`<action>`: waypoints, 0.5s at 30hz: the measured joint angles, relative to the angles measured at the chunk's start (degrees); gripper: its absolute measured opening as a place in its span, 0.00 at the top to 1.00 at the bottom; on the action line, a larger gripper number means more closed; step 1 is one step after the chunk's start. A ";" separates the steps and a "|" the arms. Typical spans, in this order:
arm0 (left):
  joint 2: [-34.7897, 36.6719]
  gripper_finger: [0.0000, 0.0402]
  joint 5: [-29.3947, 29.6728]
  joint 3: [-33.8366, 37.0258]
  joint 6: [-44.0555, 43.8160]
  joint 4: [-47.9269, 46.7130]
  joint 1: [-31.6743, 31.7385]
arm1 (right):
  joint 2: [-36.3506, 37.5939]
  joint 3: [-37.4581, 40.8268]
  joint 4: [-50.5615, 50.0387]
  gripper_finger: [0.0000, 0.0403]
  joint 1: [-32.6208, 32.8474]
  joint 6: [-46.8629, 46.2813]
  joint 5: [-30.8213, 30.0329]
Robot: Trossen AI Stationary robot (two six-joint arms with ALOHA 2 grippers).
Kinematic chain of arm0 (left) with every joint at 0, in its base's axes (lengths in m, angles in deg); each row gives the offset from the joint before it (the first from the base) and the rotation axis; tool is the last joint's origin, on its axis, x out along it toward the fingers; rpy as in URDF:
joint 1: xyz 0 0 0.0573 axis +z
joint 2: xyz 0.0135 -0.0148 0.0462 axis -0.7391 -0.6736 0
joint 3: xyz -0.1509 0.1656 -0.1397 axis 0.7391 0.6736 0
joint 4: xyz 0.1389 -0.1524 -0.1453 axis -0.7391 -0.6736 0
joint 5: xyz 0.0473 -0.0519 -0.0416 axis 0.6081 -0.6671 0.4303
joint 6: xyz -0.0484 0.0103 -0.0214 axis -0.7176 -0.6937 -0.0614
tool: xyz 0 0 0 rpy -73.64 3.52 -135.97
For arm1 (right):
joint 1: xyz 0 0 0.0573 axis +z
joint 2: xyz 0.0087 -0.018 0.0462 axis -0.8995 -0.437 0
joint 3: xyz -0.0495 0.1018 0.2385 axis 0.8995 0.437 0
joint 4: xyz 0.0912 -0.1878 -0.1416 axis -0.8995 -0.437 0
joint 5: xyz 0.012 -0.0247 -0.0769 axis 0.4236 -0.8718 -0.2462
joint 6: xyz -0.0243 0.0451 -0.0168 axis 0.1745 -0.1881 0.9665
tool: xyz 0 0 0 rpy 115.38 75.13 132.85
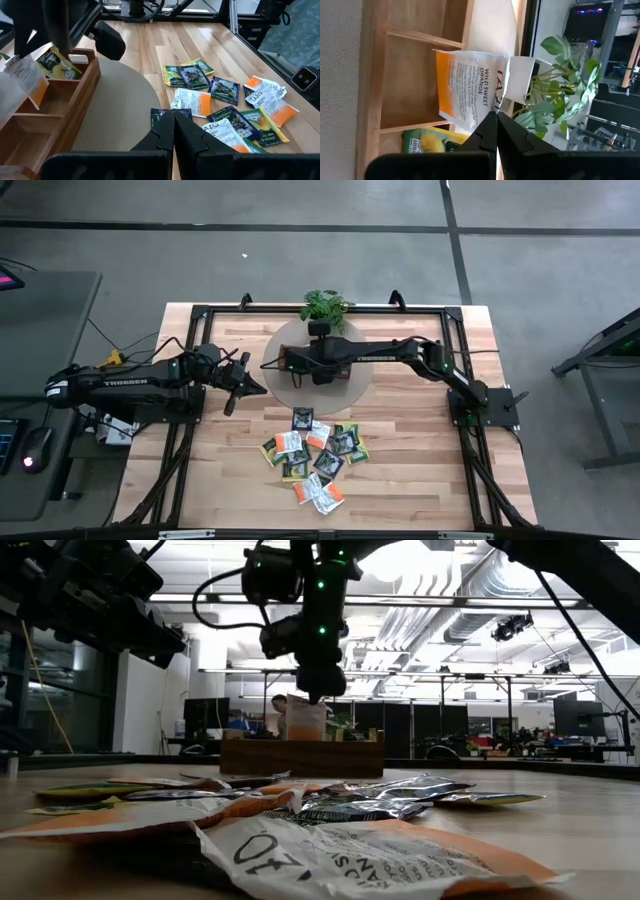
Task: Pick & Place Tea
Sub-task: Put the white tea bag into the middle section of the wooden organizer
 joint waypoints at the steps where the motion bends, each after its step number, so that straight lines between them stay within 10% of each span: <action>1: 0.00 1.00 0.00 0.00 0.00 0.00 0.00 | -0.07 0.03 -0.04 1.00 -0.09 -0.42 0.01; 15: 0.01 1.00 0.01 0.00 0.00 0.00 0.00 | -0.43 4.80 2.65 1.00 -0.73 -5.74 -0.98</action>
